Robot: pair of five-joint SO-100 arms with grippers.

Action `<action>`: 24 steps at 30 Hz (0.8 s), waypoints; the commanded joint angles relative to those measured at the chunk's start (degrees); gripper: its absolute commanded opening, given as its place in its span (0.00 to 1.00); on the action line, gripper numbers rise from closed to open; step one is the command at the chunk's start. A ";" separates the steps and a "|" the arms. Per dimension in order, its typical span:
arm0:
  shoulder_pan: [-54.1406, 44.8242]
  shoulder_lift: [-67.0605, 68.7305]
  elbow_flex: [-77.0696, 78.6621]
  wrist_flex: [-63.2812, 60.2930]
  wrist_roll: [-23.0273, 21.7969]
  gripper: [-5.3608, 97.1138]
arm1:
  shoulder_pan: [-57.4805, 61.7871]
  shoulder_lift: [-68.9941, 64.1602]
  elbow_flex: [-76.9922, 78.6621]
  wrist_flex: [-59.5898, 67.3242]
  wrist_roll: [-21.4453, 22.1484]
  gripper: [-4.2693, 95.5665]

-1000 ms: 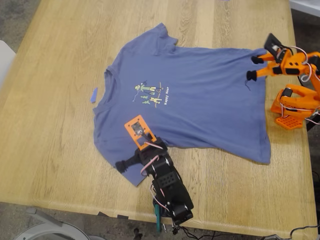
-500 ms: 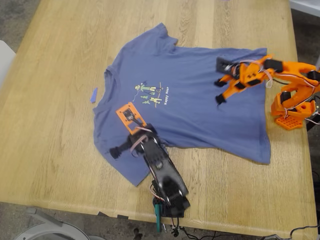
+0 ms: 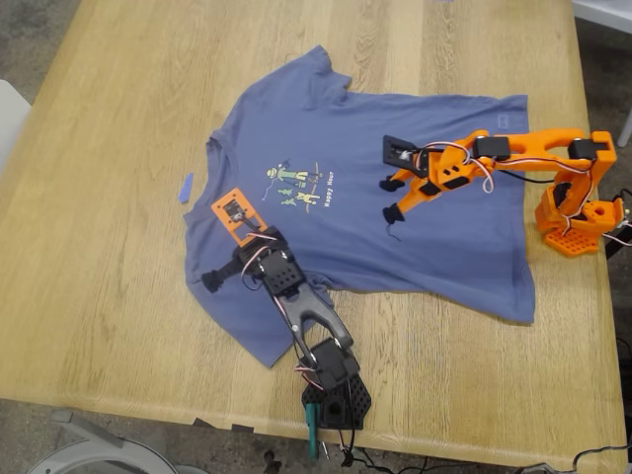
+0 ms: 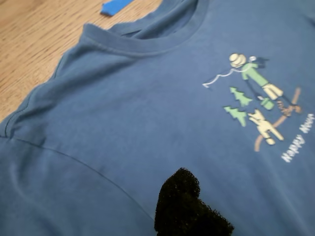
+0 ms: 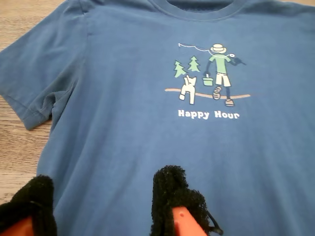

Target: Fold a T-shirt

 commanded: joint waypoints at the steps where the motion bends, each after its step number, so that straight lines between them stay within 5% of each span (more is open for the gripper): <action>1: -0.70 -2.72 -2.72 -4.92 1.14 0.83 | -1.14 -1.23 -5.45 -0.97 0.70 0.33; 12: -0.97 -19.42 -11.69 -18.90 7.03 0.82 | -3.69 -7.12 -9.84 -1.41 2.02 0.31; 24: -2.64 -34.45 -25.75 -25.14 7.03 0.80 | -5.10 -8.26 -10.11 -0.79 2.20 0.31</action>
